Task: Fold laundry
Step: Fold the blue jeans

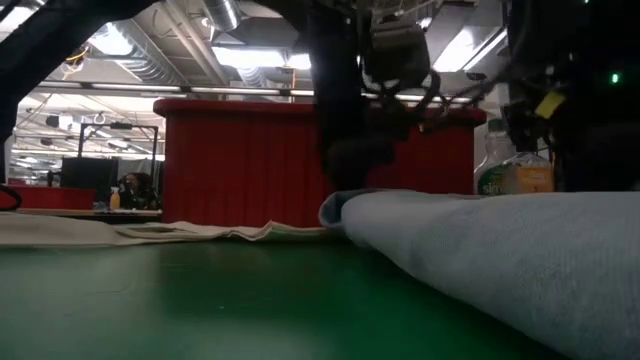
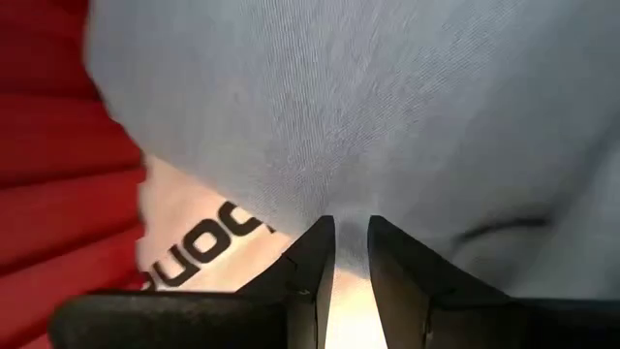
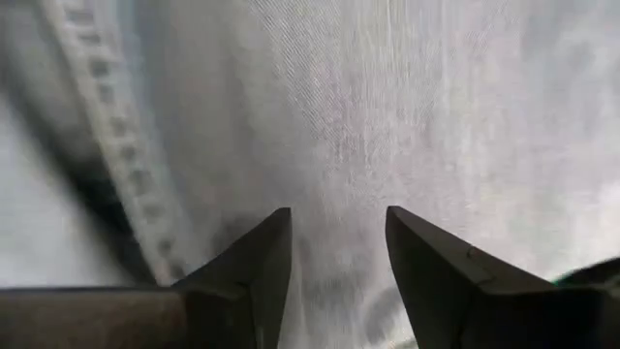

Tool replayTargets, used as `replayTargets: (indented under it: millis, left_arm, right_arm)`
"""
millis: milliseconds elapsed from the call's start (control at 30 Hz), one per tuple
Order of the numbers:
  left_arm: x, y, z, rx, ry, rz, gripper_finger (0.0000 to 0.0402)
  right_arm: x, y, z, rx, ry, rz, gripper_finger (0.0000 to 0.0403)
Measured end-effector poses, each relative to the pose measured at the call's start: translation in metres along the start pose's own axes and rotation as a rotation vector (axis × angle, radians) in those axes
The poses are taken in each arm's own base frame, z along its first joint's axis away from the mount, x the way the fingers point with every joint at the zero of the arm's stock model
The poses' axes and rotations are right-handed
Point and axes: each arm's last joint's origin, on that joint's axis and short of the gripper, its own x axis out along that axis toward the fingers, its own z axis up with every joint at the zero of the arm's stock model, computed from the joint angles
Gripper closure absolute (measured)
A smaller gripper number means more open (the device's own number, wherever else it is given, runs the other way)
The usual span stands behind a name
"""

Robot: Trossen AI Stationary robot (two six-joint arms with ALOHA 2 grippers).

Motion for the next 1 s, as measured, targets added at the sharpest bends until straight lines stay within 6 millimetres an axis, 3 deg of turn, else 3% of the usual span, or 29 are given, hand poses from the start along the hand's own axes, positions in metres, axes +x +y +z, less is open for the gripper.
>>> replayTargets:
  millis: [267, 500, 767, 1000]
  left_arm:
    - [-0.043, -0.020, 0.006, 0.108, -0.022, -0.018, 0.0340]
    - [-0.070, -0.051, 0.004, 0.200, -0.069, -0.045, 0.0340]
    - [-0.088, -0.094, -0.005, 0.260, -0.145, -0.083, 0.0340]
    - [-0.102, -0.126, -0.009, 0.286, -0.246, -0.125, 0.0340]
  right_arm:
    - [-0.056, 0.009, 0.011, -0.043, -0.043, 0.062, 0.0233]
    - [-0.104, 0.044, -0.010, -0.179, -0.109, 0.272, 0.0233]
    - [-0.122, 0.082, -0.052, -0.202, -0.094, 0.474, 0.0233]
    - [-0.130, 0.098, -0.075, -0.184, -0.101, 0.559, 0.0233]
